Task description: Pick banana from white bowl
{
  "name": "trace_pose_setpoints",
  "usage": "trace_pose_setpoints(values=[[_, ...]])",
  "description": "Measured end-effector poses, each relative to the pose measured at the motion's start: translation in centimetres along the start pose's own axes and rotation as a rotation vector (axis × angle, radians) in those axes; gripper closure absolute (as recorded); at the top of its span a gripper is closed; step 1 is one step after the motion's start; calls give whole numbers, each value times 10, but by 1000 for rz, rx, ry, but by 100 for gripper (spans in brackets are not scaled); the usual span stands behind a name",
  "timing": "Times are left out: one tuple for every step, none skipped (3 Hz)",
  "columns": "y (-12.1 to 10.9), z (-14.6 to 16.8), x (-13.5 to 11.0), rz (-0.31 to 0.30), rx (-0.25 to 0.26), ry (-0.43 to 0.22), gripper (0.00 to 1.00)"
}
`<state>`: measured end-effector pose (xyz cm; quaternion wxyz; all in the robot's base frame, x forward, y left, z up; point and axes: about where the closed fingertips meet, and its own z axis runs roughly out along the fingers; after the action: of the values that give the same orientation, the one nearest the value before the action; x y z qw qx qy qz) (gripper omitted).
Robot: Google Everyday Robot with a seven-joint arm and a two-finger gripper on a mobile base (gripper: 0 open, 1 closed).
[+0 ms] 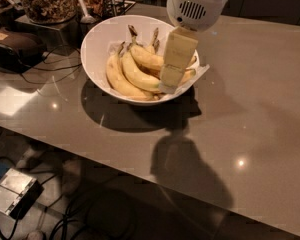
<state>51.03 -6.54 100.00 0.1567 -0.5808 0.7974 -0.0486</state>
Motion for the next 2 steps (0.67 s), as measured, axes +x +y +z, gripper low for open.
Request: trace_pose_setpoints(values=[[-9, 6, -9, 71, -13, -28, 0], [-25, 13, -31, 135, -28, -43, 0]])
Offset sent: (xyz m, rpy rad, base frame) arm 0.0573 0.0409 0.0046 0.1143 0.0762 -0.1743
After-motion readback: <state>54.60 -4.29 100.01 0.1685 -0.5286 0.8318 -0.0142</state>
